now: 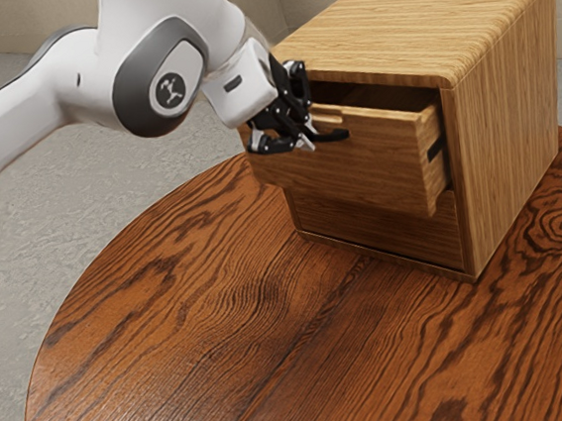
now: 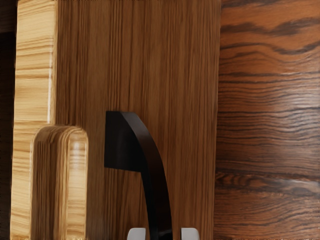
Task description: Pull the drawer handle with one arm to open the drawer
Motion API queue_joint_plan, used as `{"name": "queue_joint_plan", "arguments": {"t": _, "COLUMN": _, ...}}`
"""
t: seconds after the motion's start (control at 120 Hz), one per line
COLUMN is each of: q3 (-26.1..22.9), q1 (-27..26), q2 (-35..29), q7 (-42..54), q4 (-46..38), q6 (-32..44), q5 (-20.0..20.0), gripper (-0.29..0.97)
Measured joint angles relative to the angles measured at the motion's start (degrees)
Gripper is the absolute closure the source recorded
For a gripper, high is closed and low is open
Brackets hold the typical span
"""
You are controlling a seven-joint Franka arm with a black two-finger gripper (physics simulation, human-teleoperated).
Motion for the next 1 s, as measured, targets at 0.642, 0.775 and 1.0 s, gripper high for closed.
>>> {"name": "queue_joint_plan", "arguments": {"t": 0.642, "q3": 1.61, "q1": -0.3, "q2": -7.31, "q7": 0.01, "q4": -8.67, "q6": 2.14, "q5": -1.65, "gripper": 0.76}}
{"name": "queue_joint_plan", "arguments": {"t": 0.775, "q3": 1.85, "q1": -0.31, "q2": -8.74, "q7": 0.01, "q4": -10.21, "q6": 2.51, "q5": -2.01, "gripper": 0.77}}
{"name": "queue_joint_plan", "arguments": {"t": 1.0, "q3": 2.05, "q1": -0.16, "q2": -11.29, "q7": 0.01, "q4": -13.46, "q6": 3.31, "q5": -2.55, "gripper": 0.77}}
